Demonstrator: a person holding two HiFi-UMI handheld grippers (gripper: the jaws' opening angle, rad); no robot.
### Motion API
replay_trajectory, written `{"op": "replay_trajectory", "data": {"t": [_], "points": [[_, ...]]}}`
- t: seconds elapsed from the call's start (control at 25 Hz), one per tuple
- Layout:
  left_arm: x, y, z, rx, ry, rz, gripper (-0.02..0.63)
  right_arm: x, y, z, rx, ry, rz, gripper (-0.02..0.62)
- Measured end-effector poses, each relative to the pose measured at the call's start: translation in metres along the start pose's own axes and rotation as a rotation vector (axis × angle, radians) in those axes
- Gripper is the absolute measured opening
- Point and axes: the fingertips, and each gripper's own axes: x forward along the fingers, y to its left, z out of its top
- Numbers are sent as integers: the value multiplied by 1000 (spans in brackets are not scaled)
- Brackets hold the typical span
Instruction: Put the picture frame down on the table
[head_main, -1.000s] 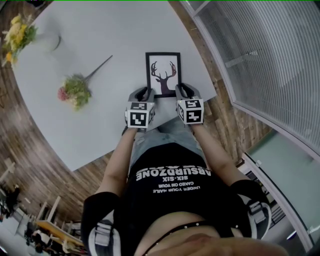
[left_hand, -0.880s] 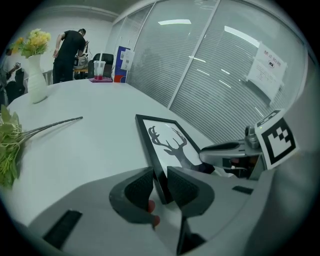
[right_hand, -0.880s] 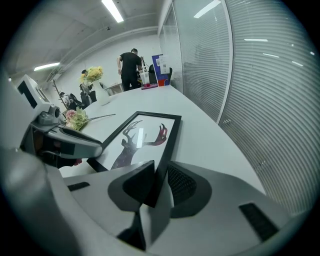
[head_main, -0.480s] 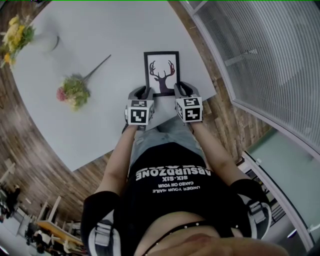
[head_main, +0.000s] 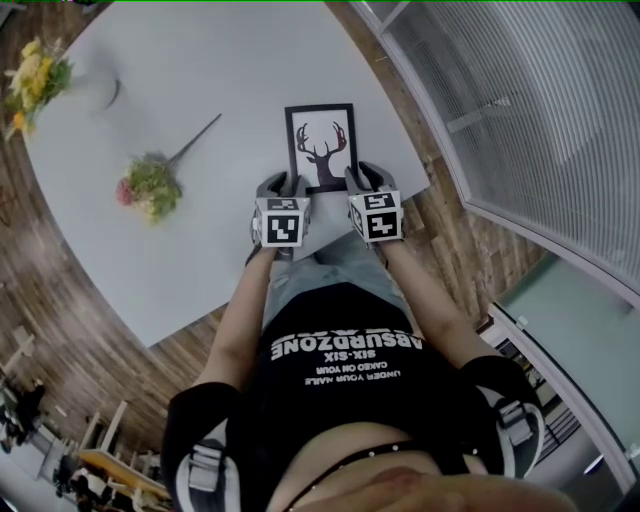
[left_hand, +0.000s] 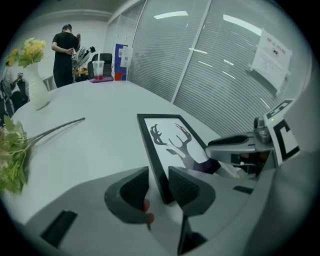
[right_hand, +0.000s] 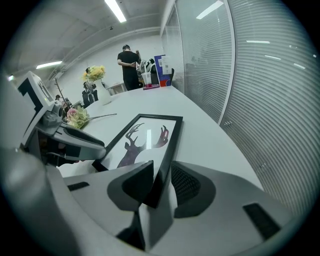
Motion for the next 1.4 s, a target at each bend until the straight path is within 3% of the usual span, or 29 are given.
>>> {"op": "replay_trajectory", "data": {"t": [0.12,0.2,0.36,0.64,0.96,1.4], "points": [[-17,3,14,16,-59,17,110,-14,-3,13,0,-52,-39,99],[-33,3,29,23,-118,5,109,-27,-3,26,1,-106,-50,44],[-65,-1,50,34,-218,-25,104,-58,7,47,35,-207,-3,17],[-114,-20,70,40,-341,-68,37,-107,33,72,93,-319,55,15],[-155,-51,77,55,-398,-162,17,-155,50,85,96,-406,49,15],[-172,-58,66,65,-400,-158,17,-176,57,70,75,-435,42,15]]}}
